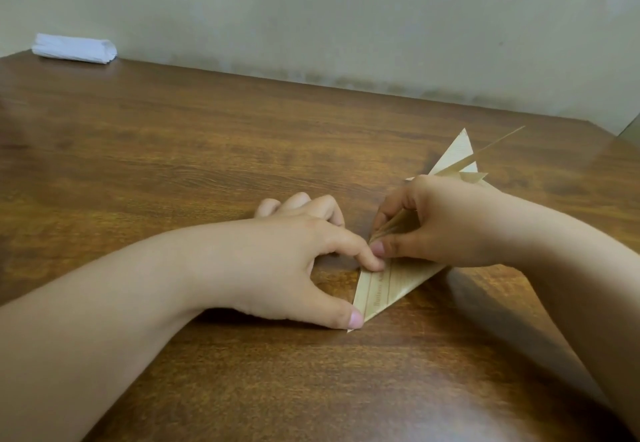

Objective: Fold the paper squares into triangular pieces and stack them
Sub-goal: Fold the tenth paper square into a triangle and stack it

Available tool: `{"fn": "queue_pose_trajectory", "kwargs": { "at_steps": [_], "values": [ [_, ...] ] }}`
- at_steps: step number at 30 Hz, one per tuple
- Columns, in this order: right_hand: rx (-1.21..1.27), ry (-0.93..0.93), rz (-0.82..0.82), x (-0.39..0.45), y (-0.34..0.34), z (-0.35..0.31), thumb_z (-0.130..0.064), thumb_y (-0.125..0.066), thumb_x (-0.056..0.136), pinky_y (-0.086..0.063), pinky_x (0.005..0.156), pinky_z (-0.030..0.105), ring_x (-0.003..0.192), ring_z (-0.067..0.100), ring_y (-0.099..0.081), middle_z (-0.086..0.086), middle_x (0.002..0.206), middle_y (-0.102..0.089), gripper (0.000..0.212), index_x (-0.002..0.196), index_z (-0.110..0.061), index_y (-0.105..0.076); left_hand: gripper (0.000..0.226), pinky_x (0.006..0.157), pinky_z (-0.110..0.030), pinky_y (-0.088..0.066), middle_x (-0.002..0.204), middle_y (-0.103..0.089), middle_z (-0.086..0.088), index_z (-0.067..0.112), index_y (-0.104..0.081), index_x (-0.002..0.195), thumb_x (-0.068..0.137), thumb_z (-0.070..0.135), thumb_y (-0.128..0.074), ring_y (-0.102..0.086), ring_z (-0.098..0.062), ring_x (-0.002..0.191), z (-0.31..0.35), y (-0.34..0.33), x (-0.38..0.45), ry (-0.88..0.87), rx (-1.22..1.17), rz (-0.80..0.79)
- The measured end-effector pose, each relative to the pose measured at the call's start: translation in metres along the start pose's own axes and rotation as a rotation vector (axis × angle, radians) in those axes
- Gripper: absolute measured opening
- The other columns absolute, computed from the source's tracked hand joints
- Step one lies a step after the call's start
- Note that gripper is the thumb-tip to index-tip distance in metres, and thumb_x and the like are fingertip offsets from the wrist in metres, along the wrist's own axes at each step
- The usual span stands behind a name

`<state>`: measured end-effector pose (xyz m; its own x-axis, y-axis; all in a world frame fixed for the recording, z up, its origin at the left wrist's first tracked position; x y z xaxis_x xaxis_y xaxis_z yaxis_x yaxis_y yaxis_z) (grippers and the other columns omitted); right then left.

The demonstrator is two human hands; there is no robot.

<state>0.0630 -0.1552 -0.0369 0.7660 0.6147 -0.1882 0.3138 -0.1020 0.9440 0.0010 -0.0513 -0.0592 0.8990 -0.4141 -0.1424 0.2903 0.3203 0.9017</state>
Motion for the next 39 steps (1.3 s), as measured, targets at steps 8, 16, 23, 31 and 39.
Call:
{"fn": "queue_pose_trajectory", "kwargs": {
  "at_steps": [8, 16, 23, 31, 39],
  "values": [
    [0.003, -0.02, 0.433, -0.033, 0.032, 0.008, -0.055, -0.059, 0.073, -0.039, 0.071, 0.01, 0.089, -0.003, -0.05, -0.02, 0.096, -0.049, 0.035, 0.103, -0.038, -0.053, 0.054, 0.082, -0.018, -0.027, 0.1, -0.023, 0.027, 0.076, -0.031, 0.116, 0.068, 0.071, -0.055, -0.023, -0.003, 0.101, 0.0, -0.001, -0.004, 0.041, 0.002, -0.029],
    [0.129, -0.195, 0.301, -0.034, -0.008, 0.032, -0.051, -0.06, 0.082, -0.042, 0.056, 0.015, 0.068, 0.001, -0.053, -0.012, 0.07, -0.059, 0.021, 0.073, -0.032, -0.059, 0.052, 0.086, -0.01, -0.019, 0.113, -0.013, 0.04, 0.072, -0.032, 0.122, 0.074, 0.068, -0.051, -0.012, 0.004, 0.102, 0.01, -0.002, -0.005, 0.009, 0.067, -0.043],
    [0.249, -0.117, 0.356, -0.032, -0.011, 0.033, -0.039, -0.063, 0.079, -0.039, 0.058, 0.015, 0.057, -0.002, -0.048, -0.009, 0.054, -0.052, 0.02, 0.066, -0.025, -0.06, 0.053, 0.108, -0.03, 0.015, 0.129, 0.002, 0.056, 0.071, -0.03, 0.124, 0.076, 0.068, -0.05, 0.001, 0.017, 0.117, 0.004, -0.008, 0.0, 0.022, 0.112, -0.099],
    [0.049, 0.213, 0.567, -0.051, 0.004, 0.007, -0.046, -0.054, 0.08, -0.039, 0.078, 0.026, 0.085, 0.006, -0.048, -0.014, 0.085, -0.052, 0.015, 0.083, -0.033, -0.06, 0.052, 0.107, -0.031, 0.017, 0.123, -0.004, 0.059, 0.071, -0.028, 0.123, 0.075, 0.067, -0.047, 0.002, 0.019, 0.111, 0.005, -0.008, -0.001, 0.057, 0.097, -0.158],
    [-0.095, 0.48, 0.315, -0.069, -0.033, -0.037, -0.029, -0.051, 0.085, -0.051, 0.079, 0.032, 0.09, 0.012, -0.061, -0.007, 0.097, -0.064, 0.025, 0.098, -0.022, -0.072, 0.048, 0.112, -0.04, 0.018, 0.123, -0.012, 0.058, 0.065, -0.041, 0.121, 0.074, 0.065, -0.051, -0.003, 0.025, 0.108, 0.0, -0.011, -0.001, 0.036, 0.05, -0.144]
  ]
}}
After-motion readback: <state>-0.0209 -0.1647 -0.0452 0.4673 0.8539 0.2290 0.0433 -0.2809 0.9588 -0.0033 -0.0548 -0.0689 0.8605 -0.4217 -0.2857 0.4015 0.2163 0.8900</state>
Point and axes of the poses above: each hand's wrist, its own x-axis towards the middle knuckle, its own y-axis out of the back of the hand, z = x × y, the point moved 7 cm from there along x, towards the middle knuckle
